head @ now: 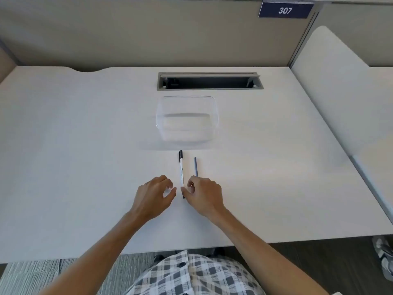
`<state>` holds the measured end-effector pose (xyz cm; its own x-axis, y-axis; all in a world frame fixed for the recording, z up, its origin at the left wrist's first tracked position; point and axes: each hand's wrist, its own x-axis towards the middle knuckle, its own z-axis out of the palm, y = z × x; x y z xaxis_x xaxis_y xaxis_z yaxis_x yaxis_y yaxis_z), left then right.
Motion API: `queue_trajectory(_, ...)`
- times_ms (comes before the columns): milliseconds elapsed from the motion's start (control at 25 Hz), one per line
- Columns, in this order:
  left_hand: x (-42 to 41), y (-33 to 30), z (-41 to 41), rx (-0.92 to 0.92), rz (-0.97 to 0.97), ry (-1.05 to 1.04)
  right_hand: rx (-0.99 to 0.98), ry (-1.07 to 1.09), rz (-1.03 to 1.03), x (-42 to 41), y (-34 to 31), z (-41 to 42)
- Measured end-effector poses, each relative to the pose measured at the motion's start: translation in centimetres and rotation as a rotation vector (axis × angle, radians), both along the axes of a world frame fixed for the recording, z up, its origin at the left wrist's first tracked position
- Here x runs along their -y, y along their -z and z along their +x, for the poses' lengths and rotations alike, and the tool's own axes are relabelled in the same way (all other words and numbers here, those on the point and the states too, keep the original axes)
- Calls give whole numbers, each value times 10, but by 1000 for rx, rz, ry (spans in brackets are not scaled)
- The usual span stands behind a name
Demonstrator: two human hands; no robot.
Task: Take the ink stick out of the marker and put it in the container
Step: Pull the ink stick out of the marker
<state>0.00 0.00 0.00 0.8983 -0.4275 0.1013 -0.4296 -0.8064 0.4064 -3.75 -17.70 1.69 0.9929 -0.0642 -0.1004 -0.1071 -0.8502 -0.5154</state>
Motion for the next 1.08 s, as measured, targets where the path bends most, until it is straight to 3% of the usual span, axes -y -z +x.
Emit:
queue_trajectory(280,-9,2,-6,52,21,24,10,35,-74,-17,5,4)
queue_trajectory(560,-7,-1,-5,89,9,23,22,116,-12,-17,8,1)
queue_trajectory(1080,22,-39,11,189,-63,279,188,262,408,8,-26,-12)
